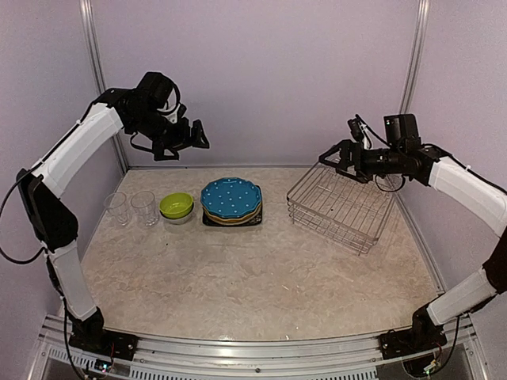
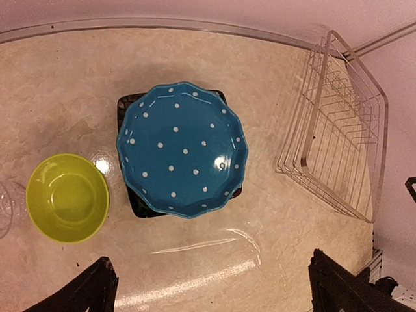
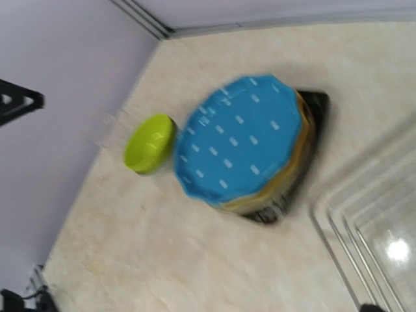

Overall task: Unload the mixed dishes from the dish rack
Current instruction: Reset both arms

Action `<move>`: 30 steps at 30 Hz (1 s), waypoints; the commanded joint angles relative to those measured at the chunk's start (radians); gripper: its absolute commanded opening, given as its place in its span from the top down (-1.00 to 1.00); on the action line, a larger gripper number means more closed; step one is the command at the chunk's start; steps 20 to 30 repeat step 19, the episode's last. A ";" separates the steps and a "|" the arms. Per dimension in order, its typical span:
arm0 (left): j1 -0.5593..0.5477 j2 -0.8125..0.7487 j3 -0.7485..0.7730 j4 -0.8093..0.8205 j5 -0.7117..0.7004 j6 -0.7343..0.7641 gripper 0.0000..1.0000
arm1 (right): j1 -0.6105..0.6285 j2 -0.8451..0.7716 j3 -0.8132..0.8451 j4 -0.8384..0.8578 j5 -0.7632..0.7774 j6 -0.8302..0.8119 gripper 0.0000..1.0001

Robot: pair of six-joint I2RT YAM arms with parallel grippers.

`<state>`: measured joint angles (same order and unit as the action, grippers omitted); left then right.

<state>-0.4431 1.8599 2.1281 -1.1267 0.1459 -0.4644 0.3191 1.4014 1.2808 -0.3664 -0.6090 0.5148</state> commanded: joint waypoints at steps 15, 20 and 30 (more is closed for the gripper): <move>0.016 -0.123 -0.273 0.234 0.105 -0.171 -0.97 | 0.109 -0.057 -0.182 0.098 0.155 -0.030 -0.99; 0.028 -0.126 -0.274 0.247 0.093 -0.190 -0.98 | 0.110 -0.049 -0.166 0.088 0.159 -0.042 -0.99; 0.028 -0.126 -0.274 0.247 0.093 -0.190 -0.98 | 0.110 -0.049 -0.166 0.088 0.159 -0.042 -0.99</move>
